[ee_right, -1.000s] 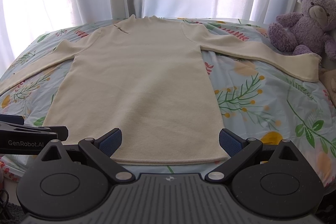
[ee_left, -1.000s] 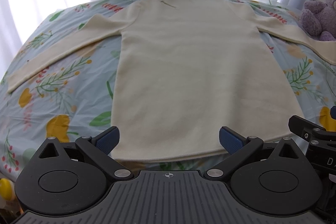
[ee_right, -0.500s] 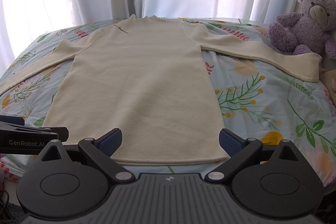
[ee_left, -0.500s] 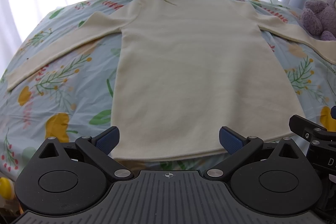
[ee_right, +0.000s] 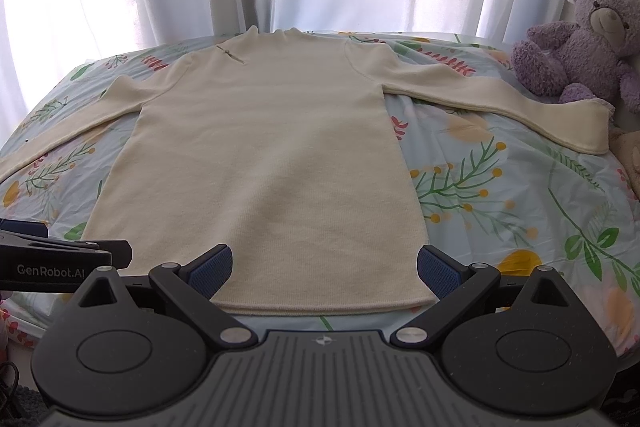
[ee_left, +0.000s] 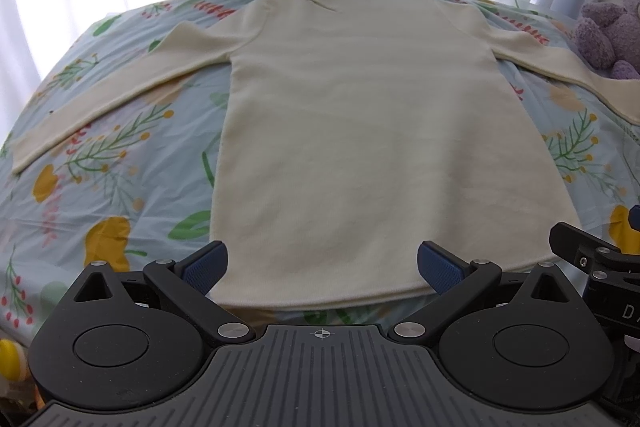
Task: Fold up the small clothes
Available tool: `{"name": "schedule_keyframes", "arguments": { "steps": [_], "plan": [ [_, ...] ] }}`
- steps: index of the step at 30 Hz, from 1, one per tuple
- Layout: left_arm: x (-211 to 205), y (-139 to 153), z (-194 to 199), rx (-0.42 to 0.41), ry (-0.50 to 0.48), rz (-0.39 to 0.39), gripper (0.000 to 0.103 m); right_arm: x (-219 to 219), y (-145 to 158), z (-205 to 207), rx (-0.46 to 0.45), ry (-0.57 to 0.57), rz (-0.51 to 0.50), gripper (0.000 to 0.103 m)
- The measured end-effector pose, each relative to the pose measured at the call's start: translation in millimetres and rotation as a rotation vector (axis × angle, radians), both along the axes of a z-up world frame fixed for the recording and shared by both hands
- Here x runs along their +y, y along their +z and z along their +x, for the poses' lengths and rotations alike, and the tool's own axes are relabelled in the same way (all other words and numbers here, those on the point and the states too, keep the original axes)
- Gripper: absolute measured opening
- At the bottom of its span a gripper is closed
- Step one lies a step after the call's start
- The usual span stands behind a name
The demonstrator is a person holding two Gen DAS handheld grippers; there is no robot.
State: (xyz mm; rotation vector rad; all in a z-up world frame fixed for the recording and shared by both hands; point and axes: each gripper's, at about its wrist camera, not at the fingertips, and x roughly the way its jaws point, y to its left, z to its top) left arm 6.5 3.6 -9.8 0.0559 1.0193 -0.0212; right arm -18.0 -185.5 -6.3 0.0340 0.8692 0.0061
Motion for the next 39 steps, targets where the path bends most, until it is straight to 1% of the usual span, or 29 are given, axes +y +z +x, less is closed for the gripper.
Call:
{"name": "schedule_keyframes", "arguments": {
  "steps": [25,39],
  "plan": [
    [0.0,-1.9,2.9,0.016,-0.009,0.0,0.103,0.9,-2.4,1.6,0.006,-0.001,0.002,0.099],
    [-1.2,-7.2,6.7,0.047,-0.022,-0.008,0.103,3.6,-6.8,2.0,0.023,0.006,-0.006,0.099]
  ]
}}
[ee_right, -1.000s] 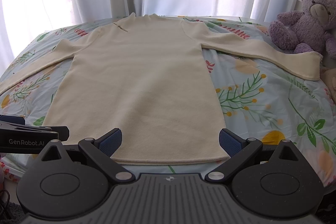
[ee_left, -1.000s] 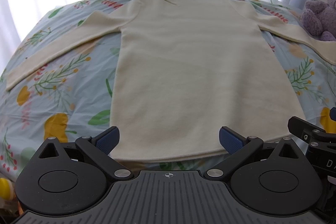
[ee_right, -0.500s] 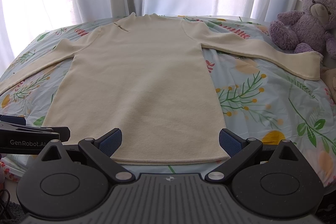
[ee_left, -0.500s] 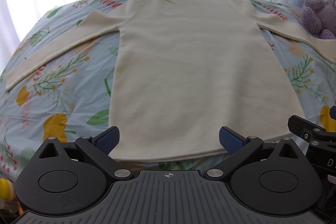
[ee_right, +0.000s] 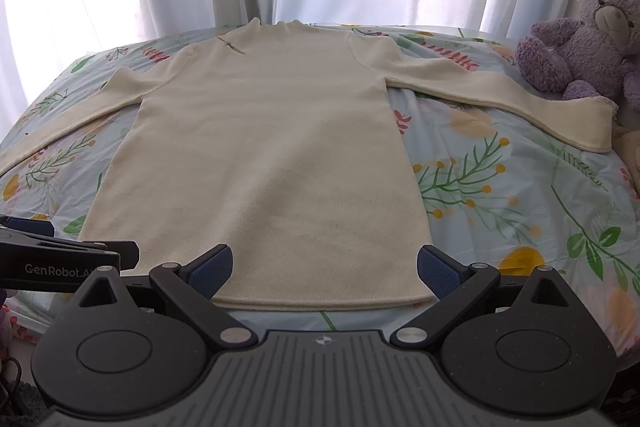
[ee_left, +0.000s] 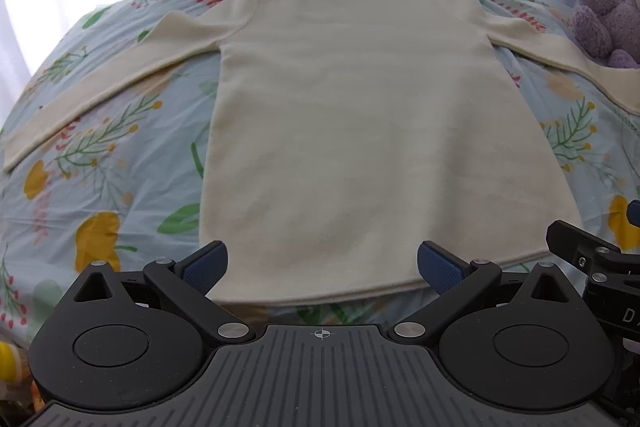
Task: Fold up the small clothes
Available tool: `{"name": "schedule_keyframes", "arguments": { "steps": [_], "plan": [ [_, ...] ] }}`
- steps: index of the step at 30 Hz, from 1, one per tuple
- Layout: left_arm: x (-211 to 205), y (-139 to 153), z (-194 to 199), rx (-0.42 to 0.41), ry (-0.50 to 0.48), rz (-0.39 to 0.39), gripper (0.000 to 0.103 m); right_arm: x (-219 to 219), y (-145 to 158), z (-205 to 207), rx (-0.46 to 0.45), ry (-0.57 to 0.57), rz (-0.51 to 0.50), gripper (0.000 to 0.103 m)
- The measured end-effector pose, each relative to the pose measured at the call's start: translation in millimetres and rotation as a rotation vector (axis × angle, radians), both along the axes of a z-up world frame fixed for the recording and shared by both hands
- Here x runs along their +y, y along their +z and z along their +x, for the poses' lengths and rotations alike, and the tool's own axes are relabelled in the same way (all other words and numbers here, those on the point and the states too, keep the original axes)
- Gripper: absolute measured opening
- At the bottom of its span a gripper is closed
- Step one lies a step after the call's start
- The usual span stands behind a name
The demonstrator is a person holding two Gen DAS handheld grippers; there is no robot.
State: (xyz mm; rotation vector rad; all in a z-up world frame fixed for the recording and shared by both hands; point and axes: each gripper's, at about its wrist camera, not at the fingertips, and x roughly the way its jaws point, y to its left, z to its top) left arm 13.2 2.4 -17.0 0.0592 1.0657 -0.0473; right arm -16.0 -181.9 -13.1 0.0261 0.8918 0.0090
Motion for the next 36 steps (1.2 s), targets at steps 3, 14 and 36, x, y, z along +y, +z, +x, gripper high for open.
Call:
{"name": "schedule_keyframes", "arguments": {
  "steps": [3,14,36],
  "plan": [
    [-0.2,-3.7,1.1,0.014,-0.004,-0.002,0.103,-1.4,-0.2,0.8,0.008,-0.002,0.005,0.099],
    [-1.2,-24.4,24.8,0.072,0.015,-0.016,0.103,-45.5,-22.2,38.8,0.077,-0.03,0.263,0.094],
    [21.1,-53.2,118.2,0.017,0.274,-0.038,0.103,-364.6,-121.2,177.7,-0.222,-0.946,0.675,0.026]
  ]
}}
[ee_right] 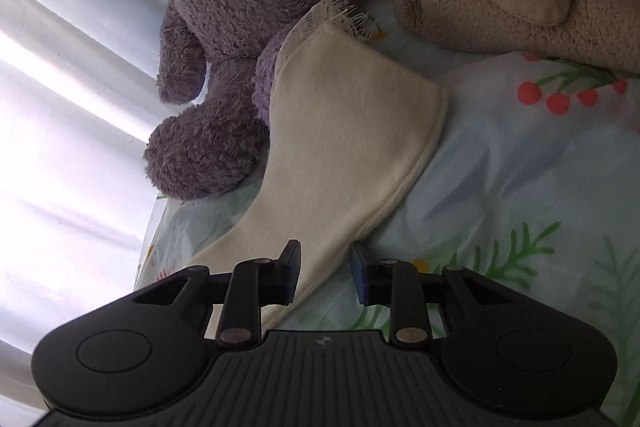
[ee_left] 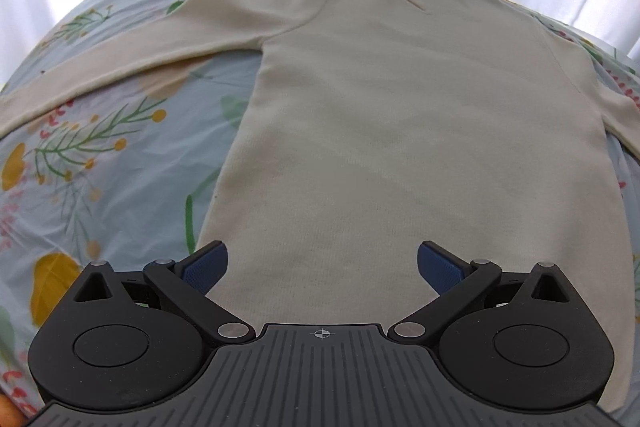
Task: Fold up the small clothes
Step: 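Grasp the sleeve cuff near the teddy bear with the right gripper, then carry the sleeve across the shirt body and release it with the right gripper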
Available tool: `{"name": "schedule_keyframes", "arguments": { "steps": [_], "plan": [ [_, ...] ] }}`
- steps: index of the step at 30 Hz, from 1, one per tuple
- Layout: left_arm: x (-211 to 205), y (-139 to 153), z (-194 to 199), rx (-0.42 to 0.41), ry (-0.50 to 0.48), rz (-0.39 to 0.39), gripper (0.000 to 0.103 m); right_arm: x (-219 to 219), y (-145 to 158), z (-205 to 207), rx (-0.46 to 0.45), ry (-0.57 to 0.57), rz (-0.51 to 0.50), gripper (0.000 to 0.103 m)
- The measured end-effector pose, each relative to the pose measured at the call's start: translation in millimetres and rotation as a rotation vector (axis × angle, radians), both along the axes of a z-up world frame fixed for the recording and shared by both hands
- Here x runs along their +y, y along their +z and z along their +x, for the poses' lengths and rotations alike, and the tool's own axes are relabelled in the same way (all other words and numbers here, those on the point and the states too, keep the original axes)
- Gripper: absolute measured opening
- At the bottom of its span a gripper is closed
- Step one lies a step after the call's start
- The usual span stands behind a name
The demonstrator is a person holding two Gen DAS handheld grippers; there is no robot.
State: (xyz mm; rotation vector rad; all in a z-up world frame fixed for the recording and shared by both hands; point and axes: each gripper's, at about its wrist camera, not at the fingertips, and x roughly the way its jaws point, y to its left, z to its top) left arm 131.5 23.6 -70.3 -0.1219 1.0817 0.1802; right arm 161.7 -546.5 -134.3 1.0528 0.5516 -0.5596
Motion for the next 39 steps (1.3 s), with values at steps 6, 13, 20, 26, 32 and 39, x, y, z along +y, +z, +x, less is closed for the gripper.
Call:
{"name": "schedule_keyframes", "arguments": {
  "steps": [6,13,20,26,32,39],
  "plan": [
    [5.7,-11.2,8.3,0.022,0.025,-0.012,0.103,-2.6,-5.6,9.6,-0.02,-0.029,-0.057,0.022],
    [12.9,-21.6,13.1,0.063,-0.013,0.0,0.103,4.0,3.5,18.6,0.071,-0.034,-0.164,0.007],
    [15.8,-23.3,18.9,0.078,-0.037,0.0,0.103,115.3,80.6,59.4,0.075,0.184,-0.728,0.006],
    [22.3,-21.2,26.1,0.086,0.007,-0.039,0.103,299.9,130.2,58.8,-0.308,0.838,-0.907,0.01],
    [27.0,-3.2,34.3,0.049,-0.081,-0.122,0.103,366.8,105.2,40.1,-0.321,1.189,-0.788,0.028],
    [22.8,27.4,106.7,-0.124,-0.168,-0.262,0.103,333.9,73.1,38.6,-0.132,1.063,-0.607,0.028]
  ]
}}
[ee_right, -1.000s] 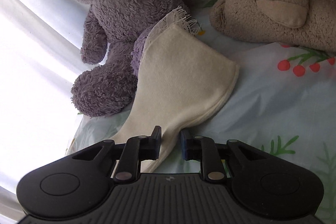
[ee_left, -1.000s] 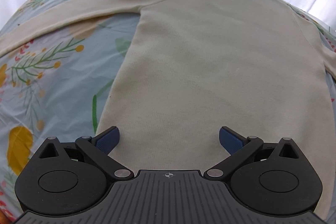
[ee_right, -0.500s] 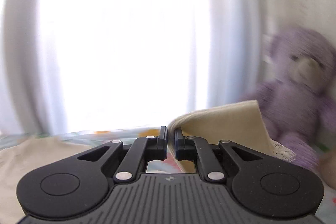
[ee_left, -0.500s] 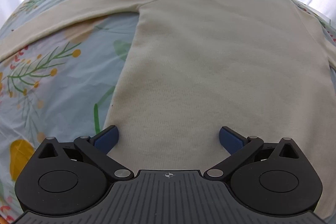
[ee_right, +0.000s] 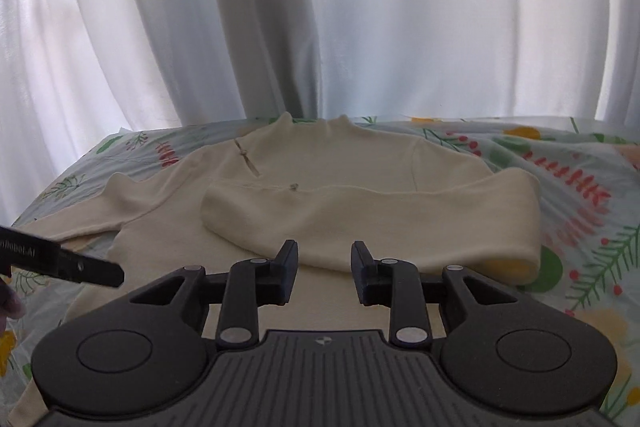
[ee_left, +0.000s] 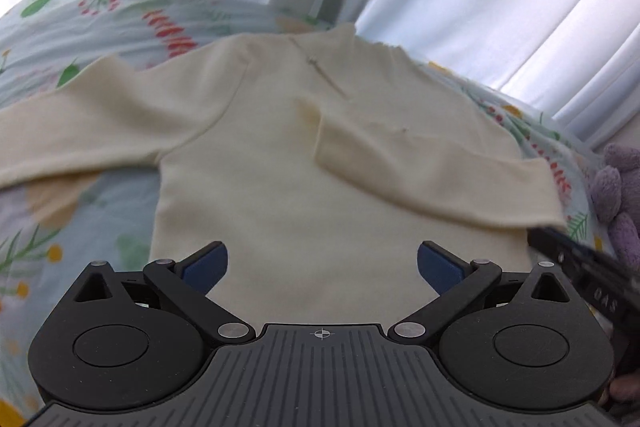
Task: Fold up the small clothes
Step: 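Carry the sleeve across the shirt body and release it with the right gripper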
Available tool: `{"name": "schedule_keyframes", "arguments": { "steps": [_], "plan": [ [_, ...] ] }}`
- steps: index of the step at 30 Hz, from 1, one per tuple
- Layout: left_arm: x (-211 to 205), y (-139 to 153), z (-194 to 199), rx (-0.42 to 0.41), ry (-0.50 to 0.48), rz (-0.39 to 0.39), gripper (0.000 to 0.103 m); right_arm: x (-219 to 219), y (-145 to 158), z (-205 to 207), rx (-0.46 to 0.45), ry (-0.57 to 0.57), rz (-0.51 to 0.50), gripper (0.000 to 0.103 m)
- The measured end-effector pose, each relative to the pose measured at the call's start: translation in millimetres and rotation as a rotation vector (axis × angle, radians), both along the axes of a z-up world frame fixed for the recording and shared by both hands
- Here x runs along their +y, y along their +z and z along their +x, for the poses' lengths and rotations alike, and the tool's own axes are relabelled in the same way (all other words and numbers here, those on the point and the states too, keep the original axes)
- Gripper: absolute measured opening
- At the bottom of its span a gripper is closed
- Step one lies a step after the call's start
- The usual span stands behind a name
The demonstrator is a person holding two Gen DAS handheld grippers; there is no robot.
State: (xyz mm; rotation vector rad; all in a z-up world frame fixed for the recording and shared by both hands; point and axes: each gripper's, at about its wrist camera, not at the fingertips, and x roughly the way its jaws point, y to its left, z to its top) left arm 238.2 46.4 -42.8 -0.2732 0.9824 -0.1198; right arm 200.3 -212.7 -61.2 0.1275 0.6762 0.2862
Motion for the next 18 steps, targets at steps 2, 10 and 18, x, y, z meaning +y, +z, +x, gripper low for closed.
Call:
{"name": "schedule_keyframes", "arguments": {
  "steps": [2,10,18],
  "plan": [
    [-5.8,-2.7,29.9,-0.015,-0.022,0.007,0.102,-14.2,-5.7,-0.4,0.038,-0.056,0.049,0.028],
    [-18.1,-33.2,104.3,0.006,-0.071,0.044,0.085,-55.1,-25.8,-3.8,0.141,-0.21,0.174,0.028],
    [-26.1,-43.4,120.7,0.034,-0.134,-0.026,0.052,-79.4,-29.2,7.3,0.167,-0.286,0.264,0.028]
  ]
}}
